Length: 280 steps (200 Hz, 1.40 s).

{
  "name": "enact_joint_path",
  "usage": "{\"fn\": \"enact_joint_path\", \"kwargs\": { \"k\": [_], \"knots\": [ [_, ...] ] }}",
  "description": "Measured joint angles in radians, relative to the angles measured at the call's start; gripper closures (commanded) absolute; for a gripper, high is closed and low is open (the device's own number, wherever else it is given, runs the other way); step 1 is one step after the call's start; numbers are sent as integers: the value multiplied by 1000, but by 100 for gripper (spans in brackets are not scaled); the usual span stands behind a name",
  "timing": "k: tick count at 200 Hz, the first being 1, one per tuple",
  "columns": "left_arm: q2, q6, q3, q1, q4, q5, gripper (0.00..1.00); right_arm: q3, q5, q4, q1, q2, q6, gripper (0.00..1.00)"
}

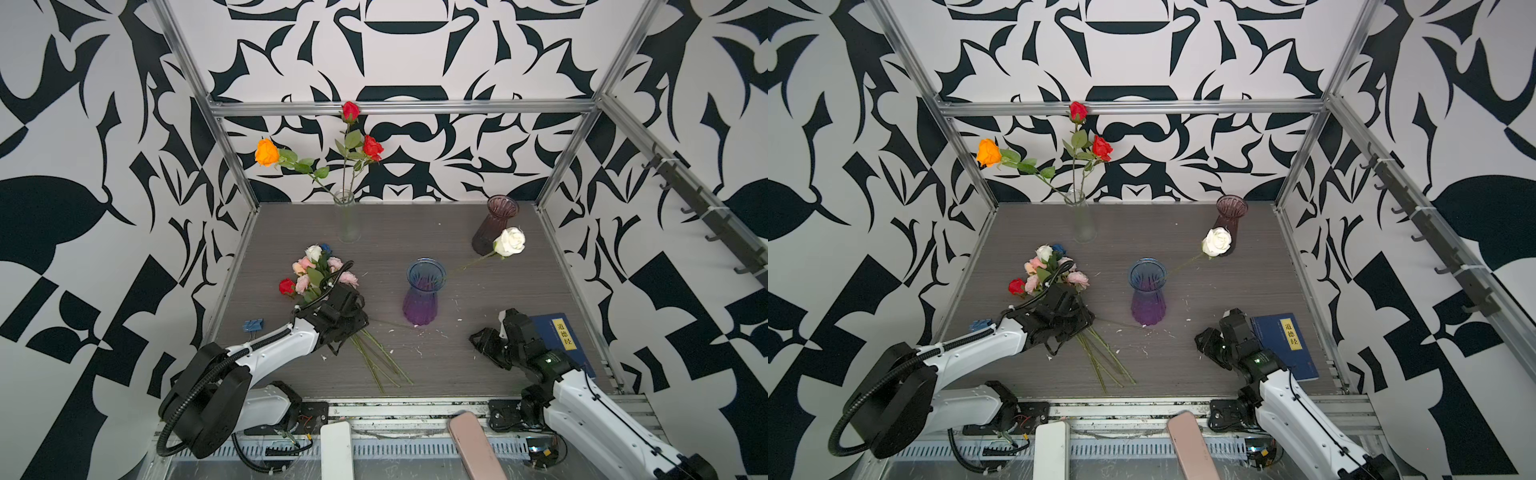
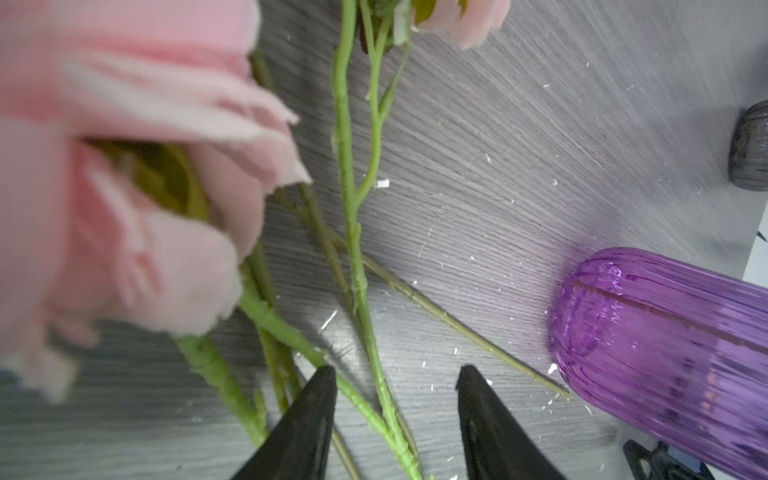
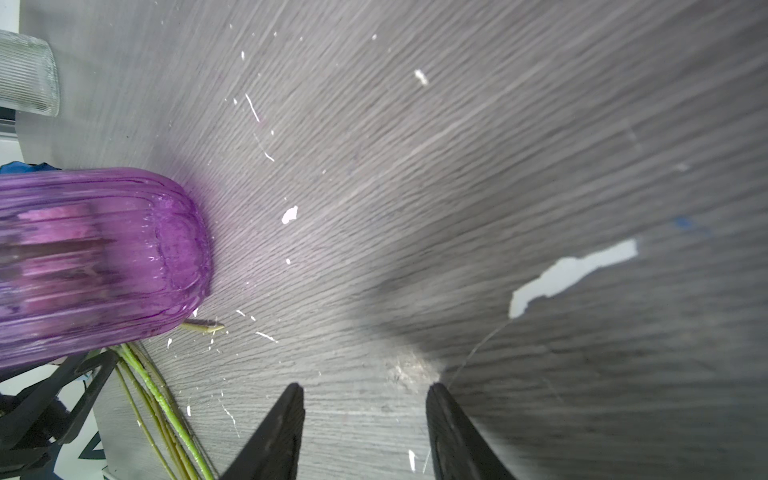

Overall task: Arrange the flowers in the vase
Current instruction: 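Grasp a pink rose stem in the bouquet with the left gripper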

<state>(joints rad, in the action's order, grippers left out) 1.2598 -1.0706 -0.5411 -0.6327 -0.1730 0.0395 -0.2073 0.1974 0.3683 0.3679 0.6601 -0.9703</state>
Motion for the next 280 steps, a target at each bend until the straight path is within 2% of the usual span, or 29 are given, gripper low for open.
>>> {"fn": "enact_joint_path", "kwargs": {
  "k": [52, 116, 183, 204, 253, 280],
  "knots": [
    [-9, -6, 7, 1, 13, -17, 51, 0, 0, 0, 0, 0, 0, 48],
    [-173, -18, 127, 1, 57, -28, 50, 0, 0, 0, 0, -5, 0, 48],
    [-201, -37, 142, 1, 58, -40, 50, 1, 0, 2, 0, -25, -4, 49],
    [-170, -40, 142, 1, 74, -40, 54, 1, 0, 3, 0, -29, -6, 49],
    [-88, -34, 137, 1, 106, -40, 71, 1, 0, 5, 0, -29, -9, 49],
    [-80, -32, 137, 2, 109, -37, 76, 1, 0, 5, 0, -29, -11, 49]
  ]
}}
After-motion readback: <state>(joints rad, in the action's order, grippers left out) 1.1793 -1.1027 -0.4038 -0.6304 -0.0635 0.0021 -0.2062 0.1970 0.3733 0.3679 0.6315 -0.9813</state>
